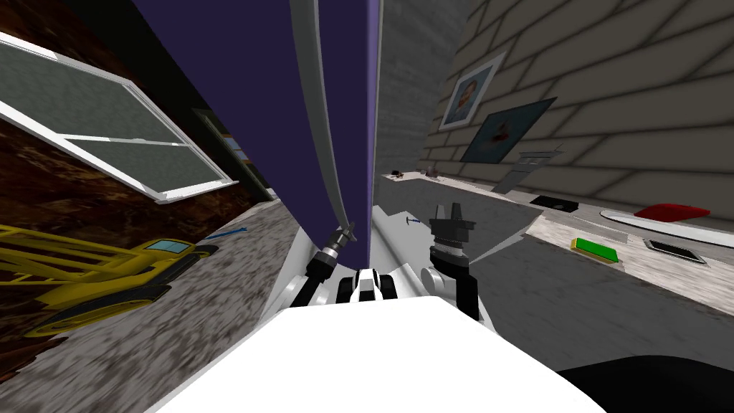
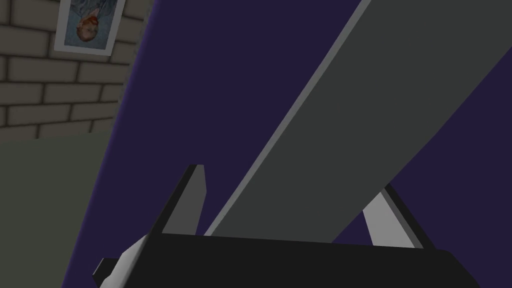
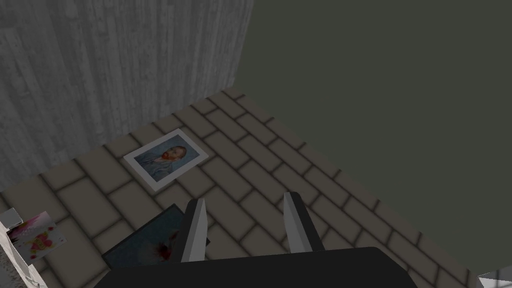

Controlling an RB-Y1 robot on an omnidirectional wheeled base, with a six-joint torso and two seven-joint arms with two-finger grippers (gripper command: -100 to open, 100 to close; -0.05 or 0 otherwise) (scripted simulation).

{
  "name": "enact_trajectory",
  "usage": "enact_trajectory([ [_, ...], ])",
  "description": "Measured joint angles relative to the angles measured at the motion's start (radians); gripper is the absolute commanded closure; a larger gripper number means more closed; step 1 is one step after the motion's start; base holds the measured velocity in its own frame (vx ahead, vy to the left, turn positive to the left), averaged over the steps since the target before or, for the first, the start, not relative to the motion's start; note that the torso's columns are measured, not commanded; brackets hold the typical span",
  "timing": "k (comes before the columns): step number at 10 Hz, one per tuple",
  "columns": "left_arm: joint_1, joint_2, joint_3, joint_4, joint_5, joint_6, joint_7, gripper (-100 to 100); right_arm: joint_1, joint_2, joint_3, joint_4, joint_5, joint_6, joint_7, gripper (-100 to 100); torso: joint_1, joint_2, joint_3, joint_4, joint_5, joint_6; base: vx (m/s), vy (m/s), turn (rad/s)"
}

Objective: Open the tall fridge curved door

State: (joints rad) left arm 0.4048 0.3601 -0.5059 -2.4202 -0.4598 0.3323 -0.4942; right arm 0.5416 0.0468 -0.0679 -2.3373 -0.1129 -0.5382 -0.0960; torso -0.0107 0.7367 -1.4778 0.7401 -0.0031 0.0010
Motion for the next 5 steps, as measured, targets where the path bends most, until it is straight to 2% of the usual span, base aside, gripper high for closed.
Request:
enact_trajectory([
  [2, 0.006, 0.023, -0.021, -0.012, 0.004, -0.010, -0.004, 100, 0.000, 0.000, 0.000, 0.000, 0.000, 0.000, 0.000, 0, 0.012, 0.006, 0.004, -0.001, 0.004, 0.001, -0.132, 0.240, -0.125],
  [5, 0.012, 0.051, -0.056, -0.020, 0.014, -0.023, -0.008, 100, 0.000, 0.000, 0.000, 0.000, 0.000, 0.000, 0.000, 0, 0.016, 0.000, 0.000, 0.000, 0.005, -0.004, -0.120, 0.220, -0.071],
])
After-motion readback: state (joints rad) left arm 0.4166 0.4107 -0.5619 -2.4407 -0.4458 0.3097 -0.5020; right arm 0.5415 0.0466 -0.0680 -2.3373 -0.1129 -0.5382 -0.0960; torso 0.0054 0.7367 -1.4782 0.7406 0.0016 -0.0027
